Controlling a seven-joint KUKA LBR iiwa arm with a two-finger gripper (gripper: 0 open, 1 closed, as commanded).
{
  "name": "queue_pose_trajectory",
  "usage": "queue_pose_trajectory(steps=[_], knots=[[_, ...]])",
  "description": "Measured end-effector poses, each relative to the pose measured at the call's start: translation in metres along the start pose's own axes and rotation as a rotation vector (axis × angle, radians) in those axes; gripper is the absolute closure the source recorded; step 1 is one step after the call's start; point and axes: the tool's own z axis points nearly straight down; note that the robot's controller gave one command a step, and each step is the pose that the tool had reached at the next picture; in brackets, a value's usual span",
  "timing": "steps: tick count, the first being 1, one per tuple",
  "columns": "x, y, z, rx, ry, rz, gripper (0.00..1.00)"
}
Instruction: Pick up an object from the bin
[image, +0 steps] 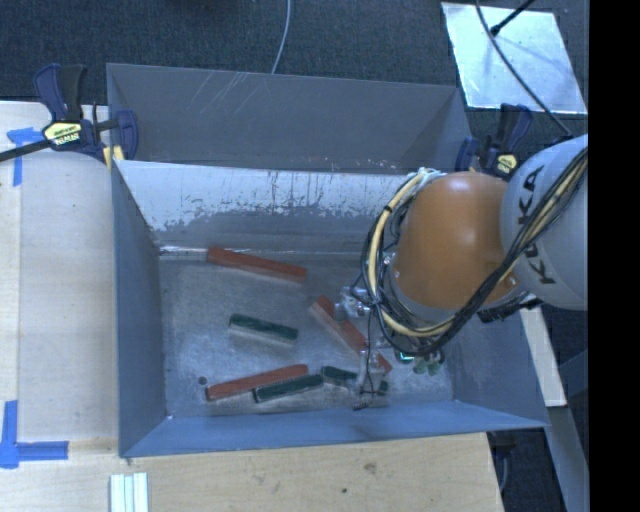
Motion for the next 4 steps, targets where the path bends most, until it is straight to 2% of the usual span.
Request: queue_pose_trajectory(steps=[1,2,3,4], knots=[[-0.002,0.000,-0.004,0.000,-0.008,0.001,0.00],[-0.020,0.024,0.074,0.000,-0.013,-0.059,0.00],[-0.020,0.030,0.103,0.000,-0.002,-0.055,0.00],[-0.014,0.058,0.062,-0.001,-0.012,-0.136,0.00]])
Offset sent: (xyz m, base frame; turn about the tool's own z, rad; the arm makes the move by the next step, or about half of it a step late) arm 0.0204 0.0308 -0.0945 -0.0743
